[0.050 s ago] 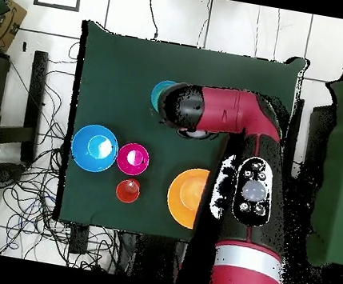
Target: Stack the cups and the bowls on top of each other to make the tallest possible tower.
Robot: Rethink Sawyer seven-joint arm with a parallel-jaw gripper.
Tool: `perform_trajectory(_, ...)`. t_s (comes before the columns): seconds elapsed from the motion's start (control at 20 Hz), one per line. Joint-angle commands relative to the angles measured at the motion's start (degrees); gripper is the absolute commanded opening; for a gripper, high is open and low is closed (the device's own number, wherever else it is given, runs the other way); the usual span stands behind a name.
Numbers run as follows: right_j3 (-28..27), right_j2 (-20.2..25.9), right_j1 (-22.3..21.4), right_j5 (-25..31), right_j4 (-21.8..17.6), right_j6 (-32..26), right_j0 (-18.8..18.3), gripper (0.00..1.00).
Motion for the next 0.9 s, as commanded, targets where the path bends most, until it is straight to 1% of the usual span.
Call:
perform_trajectory(0.05,3.8,7.4,3.9,-5.3,-6.4,-14.5,-1.7,1.0)
perform_trajectory(0.3,4.6,7.8,3.3,-4.4,-7.1,-13.7,-2.3,1.0)
perform_trajectory(0.4,4.2,7.7,3.9,-2.1,-6.4,-13.0,-2.4,1.0)
perform_trajectory(0.5,3.7,8.1,4.8,1.2,-5.5,-13.5,-2.9,1.0)
perform_trajectory(0.55,3.9,8.4,4.9,1.1,-5.1,-13.6,-3.3,1.0)
perform_trajectory(0.7,2.7,9.1,6.2,4.9,-4.8,-15.7,-3.7,1.0)
perform_trajectory(0.8,1.6,8.9,7.2,6.0,-5.1,-15.1,-3.5,1.0)
perform_trajectory(0.9,0.2,8.8,8.6,5.8,-5.7,-14.2,-3.2,1.0)
